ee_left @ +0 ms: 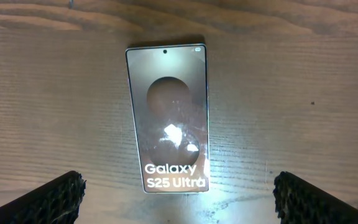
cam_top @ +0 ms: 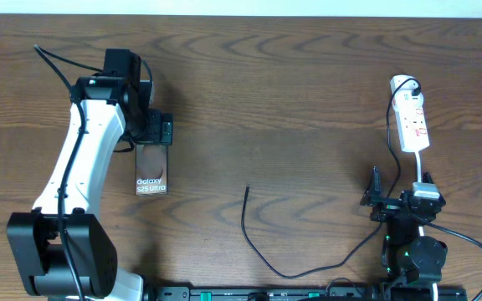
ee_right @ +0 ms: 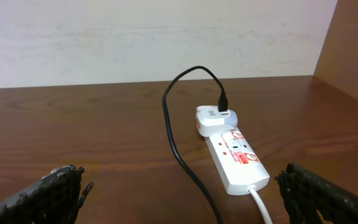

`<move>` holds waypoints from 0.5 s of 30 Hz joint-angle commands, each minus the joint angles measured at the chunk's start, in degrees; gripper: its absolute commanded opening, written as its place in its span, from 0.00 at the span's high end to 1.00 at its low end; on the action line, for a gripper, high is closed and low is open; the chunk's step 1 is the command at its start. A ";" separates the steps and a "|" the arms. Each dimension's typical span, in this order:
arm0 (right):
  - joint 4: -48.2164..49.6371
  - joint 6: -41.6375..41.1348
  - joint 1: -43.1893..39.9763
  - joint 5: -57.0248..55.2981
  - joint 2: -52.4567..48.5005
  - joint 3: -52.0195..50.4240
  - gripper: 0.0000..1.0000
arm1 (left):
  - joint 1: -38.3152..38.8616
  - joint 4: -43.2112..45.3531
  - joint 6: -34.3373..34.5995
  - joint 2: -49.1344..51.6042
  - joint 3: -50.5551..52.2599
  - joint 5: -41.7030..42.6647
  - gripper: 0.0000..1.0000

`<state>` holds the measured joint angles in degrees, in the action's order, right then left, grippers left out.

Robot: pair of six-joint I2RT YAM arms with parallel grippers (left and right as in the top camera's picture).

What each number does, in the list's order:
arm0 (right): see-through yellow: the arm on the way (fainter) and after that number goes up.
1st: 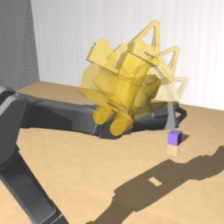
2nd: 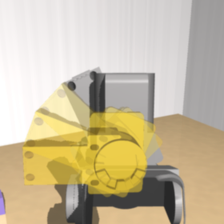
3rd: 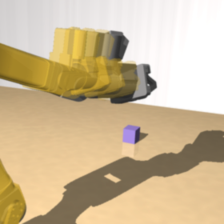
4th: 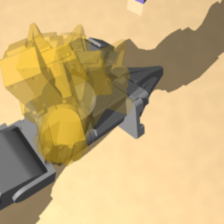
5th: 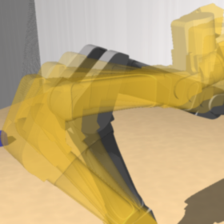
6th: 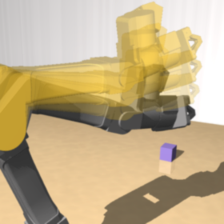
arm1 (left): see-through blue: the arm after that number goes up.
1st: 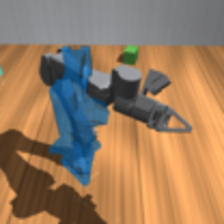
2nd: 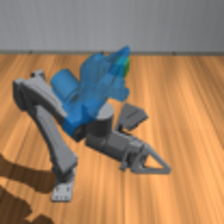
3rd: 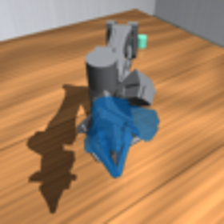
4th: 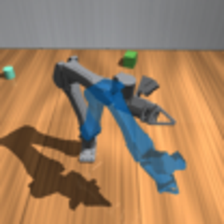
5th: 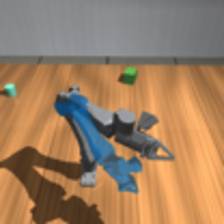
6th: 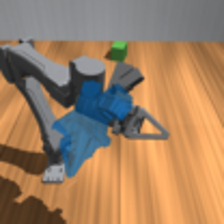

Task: Plug charger to phone and switch on socket
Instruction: 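Move the left gripper forward over the dark Galaxy phone, then lower the left gripper and close it on the phone's sides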

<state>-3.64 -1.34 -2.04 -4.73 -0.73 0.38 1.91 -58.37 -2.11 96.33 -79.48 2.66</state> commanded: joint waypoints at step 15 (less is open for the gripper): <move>-0.24 -0.74 0.63 -0.48 0.24 -0.07 0.01 | -0.35 9.92 2.86 0.02 13.35 -0.11 0.02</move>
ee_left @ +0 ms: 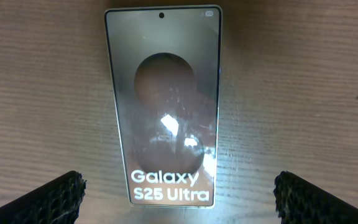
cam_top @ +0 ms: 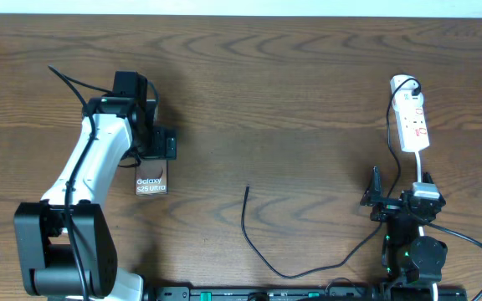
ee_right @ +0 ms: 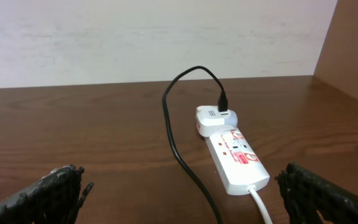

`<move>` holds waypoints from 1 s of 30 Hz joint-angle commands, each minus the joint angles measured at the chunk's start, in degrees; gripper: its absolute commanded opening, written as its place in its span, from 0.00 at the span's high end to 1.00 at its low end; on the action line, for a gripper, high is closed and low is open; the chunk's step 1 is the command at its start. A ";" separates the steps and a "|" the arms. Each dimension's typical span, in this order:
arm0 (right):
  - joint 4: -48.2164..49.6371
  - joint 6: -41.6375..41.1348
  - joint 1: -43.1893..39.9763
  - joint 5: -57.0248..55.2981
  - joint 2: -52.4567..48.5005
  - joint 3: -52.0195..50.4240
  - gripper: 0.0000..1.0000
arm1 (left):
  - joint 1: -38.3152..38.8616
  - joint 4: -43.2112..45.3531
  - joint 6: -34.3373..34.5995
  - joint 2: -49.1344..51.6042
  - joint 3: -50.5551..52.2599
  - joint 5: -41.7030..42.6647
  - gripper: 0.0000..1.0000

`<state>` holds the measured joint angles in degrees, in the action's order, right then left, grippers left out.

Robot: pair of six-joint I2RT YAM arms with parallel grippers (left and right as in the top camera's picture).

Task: Plug charger to phone and switch on socket
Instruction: 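Lower the left gripper and close it on the phone's sides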

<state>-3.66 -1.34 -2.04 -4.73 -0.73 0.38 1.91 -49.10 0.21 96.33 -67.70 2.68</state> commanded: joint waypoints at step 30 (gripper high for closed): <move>-0.22 -0.72 0.63 -0.48 0.24 -0.07 0.01 | -0.35 11.19 2.45 4.00 10.25 -0.55 0.02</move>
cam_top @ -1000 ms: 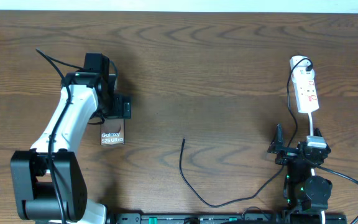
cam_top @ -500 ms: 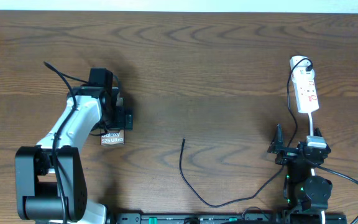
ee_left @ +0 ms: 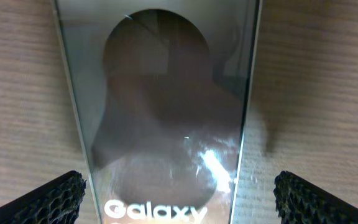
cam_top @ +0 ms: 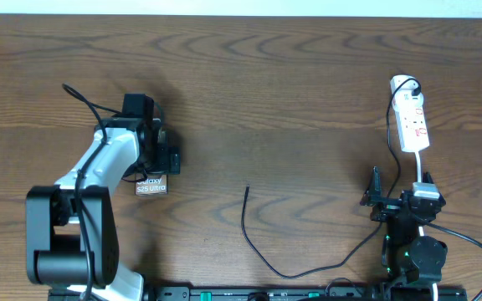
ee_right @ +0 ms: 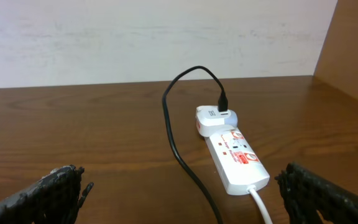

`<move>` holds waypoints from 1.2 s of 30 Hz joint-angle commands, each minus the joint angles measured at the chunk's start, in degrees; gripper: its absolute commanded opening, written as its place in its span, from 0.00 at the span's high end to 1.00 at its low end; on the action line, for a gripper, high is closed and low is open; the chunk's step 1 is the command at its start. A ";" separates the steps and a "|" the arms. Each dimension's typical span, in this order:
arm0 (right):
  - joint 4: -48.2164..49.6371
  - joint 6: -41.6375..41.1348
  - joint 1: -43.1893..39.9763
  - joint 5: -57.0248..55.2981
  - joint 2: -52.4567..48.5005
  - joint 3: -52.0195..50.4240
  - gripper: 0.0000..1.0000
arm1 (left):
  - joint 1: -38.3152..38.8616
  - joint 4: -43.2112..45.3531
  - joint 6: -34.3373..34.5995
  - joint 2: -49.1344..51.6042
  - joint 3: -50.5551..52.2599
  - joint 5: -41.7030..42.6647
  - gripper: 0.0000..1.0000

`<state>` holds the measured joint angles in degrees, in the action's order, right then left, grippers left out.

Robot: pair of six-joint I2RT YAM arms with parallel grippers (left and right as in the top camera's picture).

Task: Plug charger to phone and switch on socket
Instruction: 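Lower the left gripper and close it on the phone's sides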

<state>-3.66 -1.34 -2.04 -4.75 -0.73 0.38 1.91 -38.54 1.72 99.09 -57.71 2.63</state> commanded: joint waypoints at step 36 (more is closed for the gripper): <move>-0.22 -0.74 0.63 -0.46 0.24 -0.07 0.01 | -1.25 4.85 -1.22 3.91 0.28 -3.15 0.02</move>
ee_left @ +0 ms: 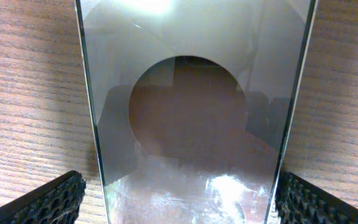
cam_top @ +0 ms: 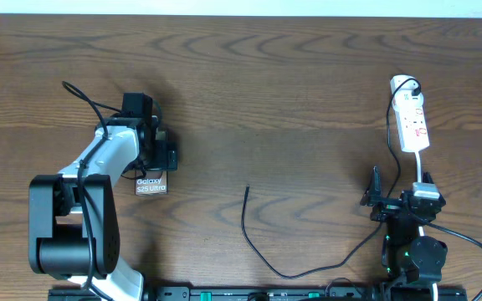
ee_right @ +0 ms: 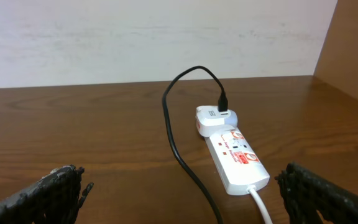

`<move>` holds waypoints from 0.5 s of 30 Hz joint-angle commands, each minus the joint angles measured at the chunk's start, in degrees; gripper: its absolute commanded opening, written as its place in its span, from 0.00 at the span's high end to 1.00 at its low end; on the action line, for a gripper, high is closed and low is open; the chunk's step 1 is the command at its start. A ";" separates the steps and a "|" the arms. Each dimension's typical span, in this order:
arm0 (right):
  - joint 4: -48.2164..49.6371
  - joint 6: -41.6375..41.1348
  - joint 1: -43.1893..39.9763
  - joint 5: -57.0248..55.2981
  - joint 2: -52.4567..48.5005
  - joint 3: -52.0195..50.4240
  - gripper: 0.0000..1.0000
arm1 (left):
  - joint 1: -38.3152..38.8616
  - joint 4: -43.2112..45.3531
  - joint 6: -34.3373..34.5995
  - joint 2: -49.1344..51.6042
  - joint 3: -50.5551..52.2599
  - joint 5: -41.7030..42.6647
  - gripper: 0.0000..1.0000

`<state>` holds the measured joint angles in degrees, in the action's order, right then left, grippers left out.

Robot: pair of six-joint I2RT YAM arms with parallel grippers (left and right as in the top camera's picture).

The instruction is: Plug charger to phone and switch on socket

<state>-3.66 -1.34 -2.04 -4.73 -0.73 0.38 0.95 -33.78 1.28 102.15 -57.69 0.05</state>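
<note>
The phone (ee_left: 191, 112) lies face up on the table, its glossy screen filling the left wrist view; overhead, its "Galaxy S25 Ultra" end (cam_top: 151, 185) shows below the wrist. My left gripper (ee_left: 179, 208) is open and low over it, one finger (ee_left: 39, 200) outside each long edge. The black charger cable (cam_top: 253, 242) lies loose, its free plug end (cam_top: 248, 189) at mid-table. Its other end enters the white adapter (ee_right: 215, 118) on the white socket strip (ee_right: 236, 158). My right gripper (ee_right: 179, 199) is open, near the table's front edge, short of the strip.
The strip's white lead (ee_right: 261, 208) runs back toward my right gripper. A pale wall (ee_right: 148, 37) stands behind the table's far edge. Bare wooden table (cam_top: 291, 100) lies between the phone and the strip.
The left gripper has come closer down onto the phone, whose edges now reach nearly to both fingers; its printed name has dropped out of the wrist view. The right arm has not moved.
The left gripper hung open above the whole phone. At each later moment it was lower and the phone larger between its fingers, and now it straddles the phone. The cable, strip and right gripper stayed put throughout.
</note>
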 commanded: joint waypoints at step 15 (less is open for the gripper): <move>-0.22 -0.74 0.63 -0.48 0.24 -0.07 0.01 | -0.28 0.52 -1.42 0.85 0.26 -0.55 0.14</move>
<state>-3.66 -1.34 -2.04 -4.75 -0.73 0.38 0.95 -33.15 0.30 102.15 -57.69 0.05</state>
